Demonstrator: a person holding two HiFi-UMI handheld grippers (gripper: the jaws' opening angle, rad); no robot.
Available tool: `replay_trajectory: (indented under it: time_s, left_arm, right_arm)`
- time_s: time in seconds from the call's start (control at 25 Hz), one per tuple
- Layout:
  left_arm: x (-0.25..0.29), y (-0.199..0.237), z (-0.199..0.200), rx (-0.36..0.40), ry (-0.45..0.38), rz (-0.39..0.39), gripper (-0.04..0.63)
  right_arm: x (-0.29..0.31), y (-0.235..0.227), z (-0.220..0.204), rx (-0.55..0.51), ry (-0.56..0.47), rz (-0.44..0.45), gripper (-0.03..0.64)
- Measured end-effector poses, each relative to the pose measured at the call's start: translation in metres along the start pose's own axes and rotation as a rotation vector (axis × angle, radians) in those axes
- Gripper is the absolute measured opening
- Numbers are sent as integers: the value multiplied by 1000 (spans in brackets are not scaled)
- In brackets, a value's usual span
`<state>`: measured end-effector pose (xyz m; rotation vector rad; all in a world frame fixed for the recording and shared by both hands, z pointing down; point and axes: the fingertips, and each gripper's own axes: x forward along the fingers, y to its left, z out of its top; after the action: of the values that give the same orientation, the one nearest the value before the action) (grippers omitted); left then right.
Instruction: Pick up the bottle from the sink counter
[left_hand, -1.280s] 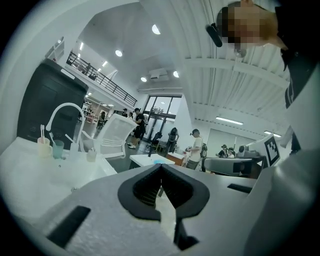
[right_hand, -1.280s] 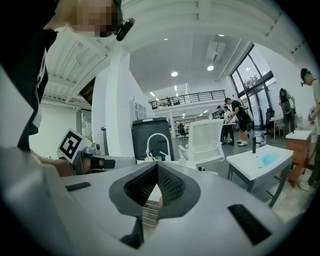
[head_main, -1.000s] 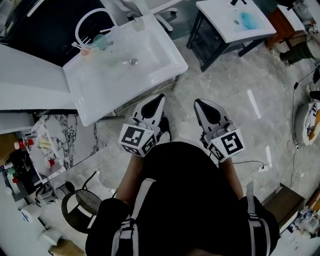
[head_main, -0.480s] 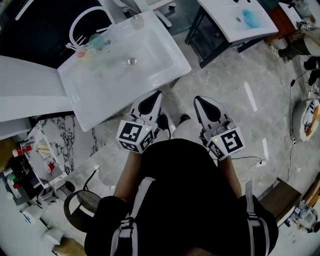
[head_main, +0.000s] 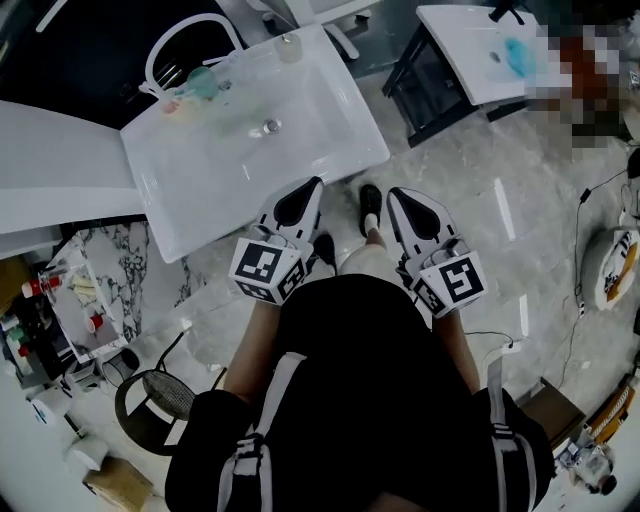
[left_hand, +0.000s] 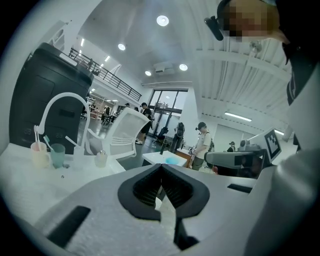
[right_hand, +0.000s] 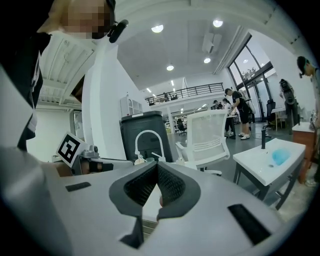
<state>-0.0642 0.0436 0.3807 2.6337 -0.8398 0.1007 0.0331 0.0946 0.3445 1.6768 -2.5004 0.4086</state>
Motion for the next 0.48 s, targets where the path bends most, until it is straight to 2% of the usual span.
replay_trajectory:
  time_s: [0.2,0.48]
  left_arm:
    - [23,5,20,28,-7,47,20]
    - [71,13,34,3,-34,148,20]
  right_arm:
    - [29,-20,18,-1,-16,83,3]
    - [60,-67,35,-41,11,195,3]
